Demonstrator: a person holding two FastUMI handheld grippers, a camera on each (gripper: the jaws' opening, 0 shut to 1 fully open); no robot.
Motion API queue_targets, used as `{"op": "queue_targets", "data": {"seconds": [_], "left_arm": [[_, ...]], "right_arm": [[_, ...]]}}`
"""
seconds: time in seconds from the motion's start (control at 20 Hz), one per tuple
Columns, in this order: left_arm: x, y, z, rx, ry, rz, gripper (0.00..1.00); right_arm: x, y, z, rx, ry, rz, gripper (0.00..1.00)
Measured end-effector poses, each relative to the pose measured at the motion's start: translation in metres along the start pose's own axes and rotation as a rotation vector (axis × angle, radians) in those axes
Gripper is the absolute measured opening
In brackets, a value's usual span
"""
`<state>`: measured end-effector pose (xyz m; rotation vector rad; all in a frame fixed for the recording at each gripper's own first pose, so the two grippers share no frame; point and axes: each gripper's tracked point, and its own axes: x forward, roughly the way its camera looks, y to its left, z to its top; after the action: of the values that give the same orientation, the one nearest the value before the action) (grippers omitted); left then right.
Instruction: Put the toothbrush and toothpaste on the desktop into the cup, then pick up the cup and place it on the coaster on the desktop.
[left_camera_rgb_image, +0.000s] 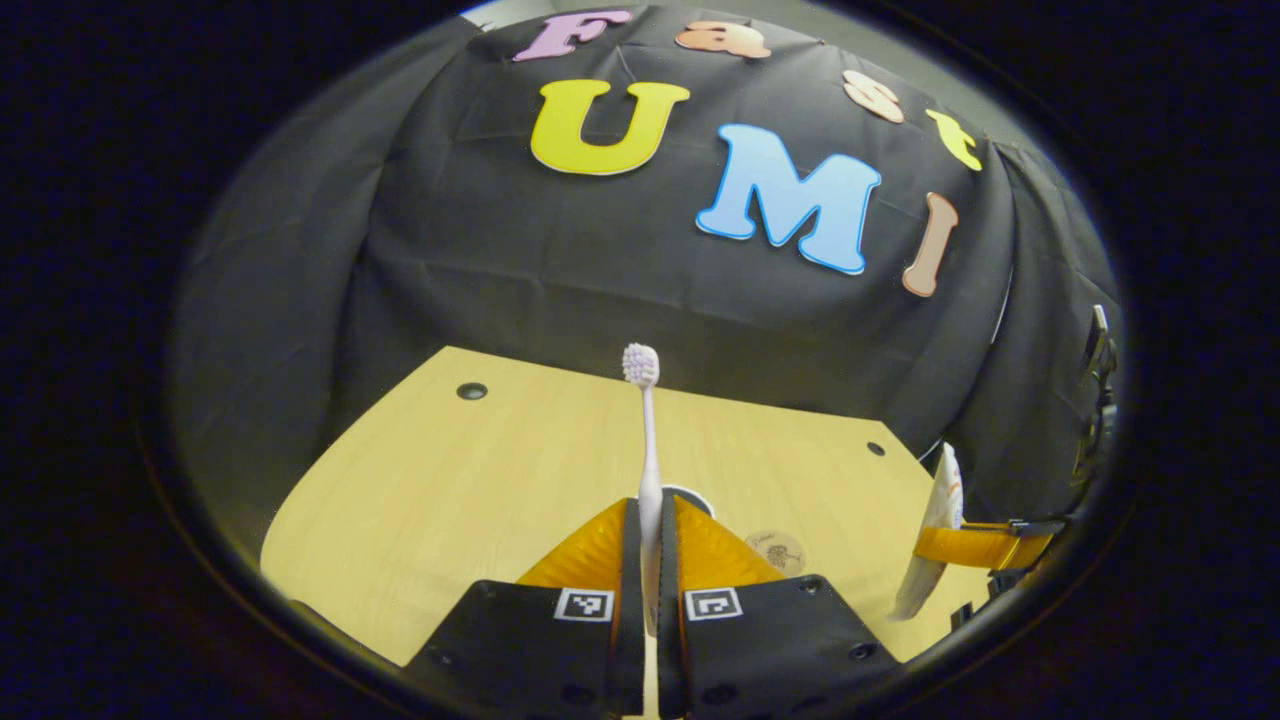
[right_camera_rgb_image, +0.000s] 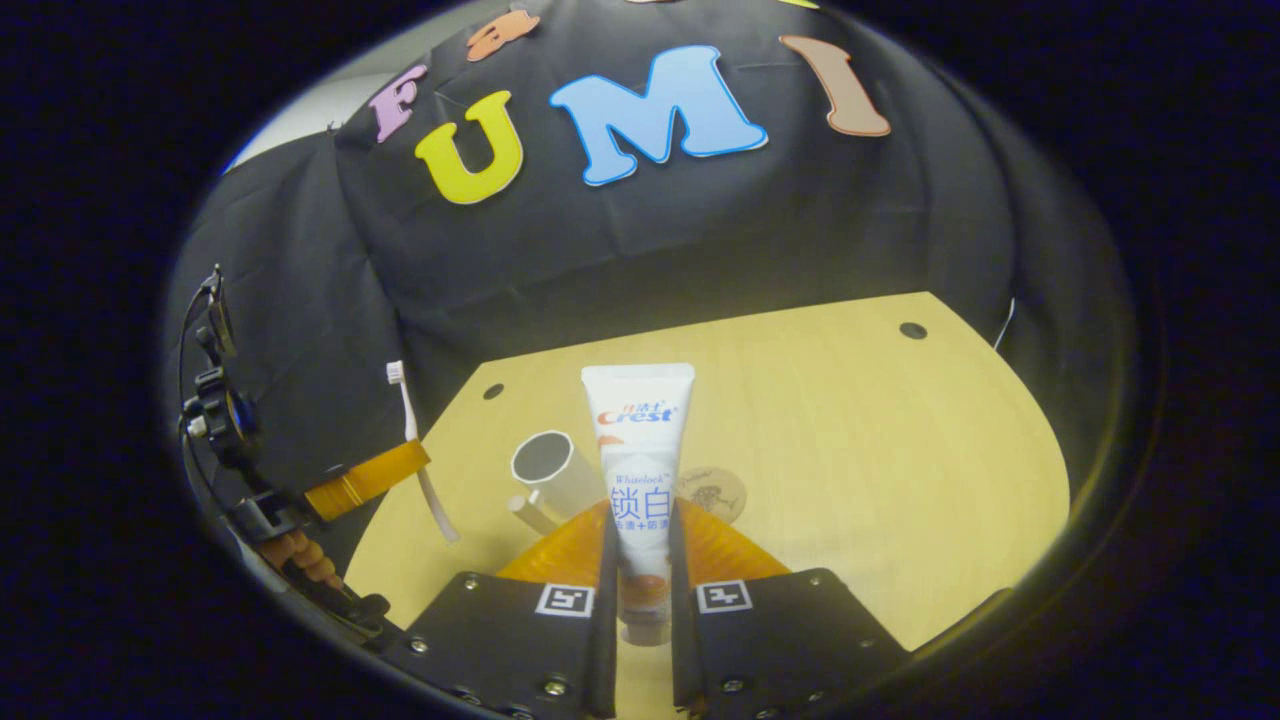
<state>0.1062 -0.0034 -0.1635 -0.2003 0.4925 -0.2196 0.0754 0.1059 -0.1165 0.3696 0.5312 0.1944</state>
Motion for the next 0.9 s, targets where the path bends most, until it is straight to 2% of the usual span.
{"op": "queue_targets", "data": {"seconds": [0.55,0.9], "left_arm": [[0.060,-0.010,0.033,-0.046,-0.126,-0.071,0.12],[0.105,-0.011,0.030,-0.042,-0.134,-0.094,0.12]], "right_arm": [[0.016,0.006,0.019,-0.028,-0.036,-0.014,0.23],[0.013,0.009,0.022,-0.043,-0.033,-0.044,0.23]]}}
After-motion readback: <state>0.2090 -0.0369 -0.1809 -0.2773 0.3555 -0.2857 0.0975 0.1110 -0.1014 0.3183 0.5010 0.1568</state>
